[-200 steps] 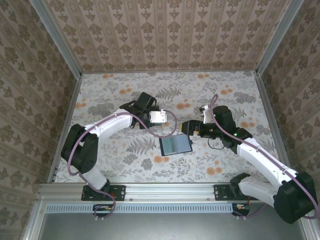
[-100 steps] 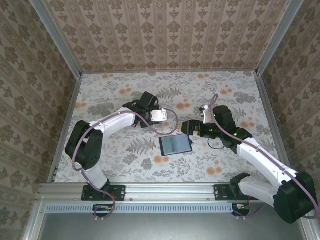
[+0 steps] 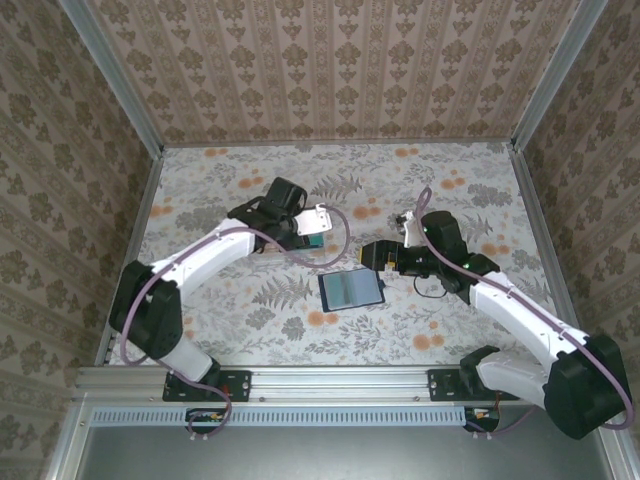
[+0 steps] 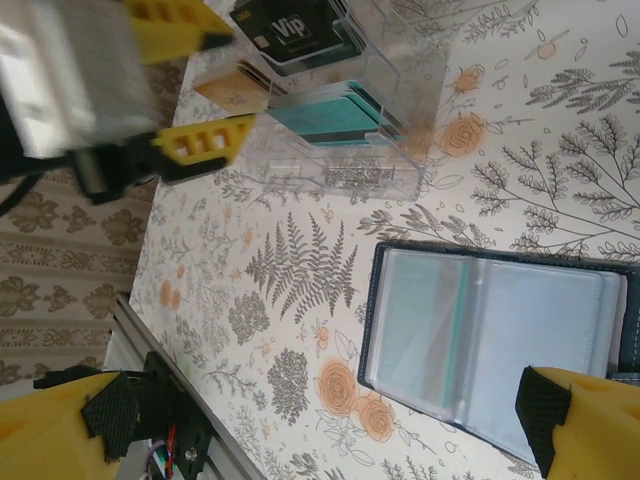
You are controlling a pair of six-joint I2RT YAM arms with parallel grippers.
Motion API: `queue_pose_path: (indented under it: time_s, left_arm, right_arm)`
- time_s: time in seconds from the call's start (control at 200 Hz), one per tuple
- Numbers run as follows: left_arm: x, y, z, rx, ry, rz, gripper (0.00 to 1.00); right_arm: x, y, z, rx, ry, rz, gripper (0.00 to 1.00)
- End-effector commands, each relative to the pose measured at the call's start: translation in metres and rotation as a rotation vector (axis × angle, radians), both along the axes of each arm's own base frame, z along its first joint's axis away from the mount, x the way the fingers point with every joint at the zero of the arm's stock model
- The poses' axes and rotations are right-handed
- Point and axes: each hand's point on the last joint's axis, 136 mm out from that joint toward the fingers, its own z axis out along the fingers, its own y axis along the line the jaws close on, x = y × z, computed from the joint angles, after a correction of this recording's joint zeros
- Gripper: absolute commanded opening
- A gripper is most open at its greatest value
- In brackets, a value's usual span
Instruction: Take the credit cards out of the card holder
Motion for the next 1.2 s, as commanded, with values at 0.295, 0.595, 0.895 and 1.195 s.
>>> queue_pose_path:
  time_s: [0.295, 0.595, 0.895, 1.195]
  left_arm:
    - [-0.031, 0.034, 0.080, -0.557, -0.007, 0.421, 1.00]
    - [-0.039, 0.115, 0.086, -0.907, 0.062, 0.984, 1.00]
    - [-0.061, 0.103, 0.041, -0.972, 0.310, 1.101, 0.90]
    - [-0.076, 0.072, -0.015, -0.866, 0.545, 1.252, 0.62]
  right_arm:
    - [0.003, 0.010, -0.020, -0.077, 0.022, 0.058, 1.00]
    - [0.012, 0.007, -0.057, -0.272, 0.078, 0.033, 0.77]
    - [0.017, -0.014, -0.114, -0.433, 0.200, -0.046, 0.39]
    - [0.002, -0.023, -0.152, -0.479, 0.295, -0.059, 0.27]
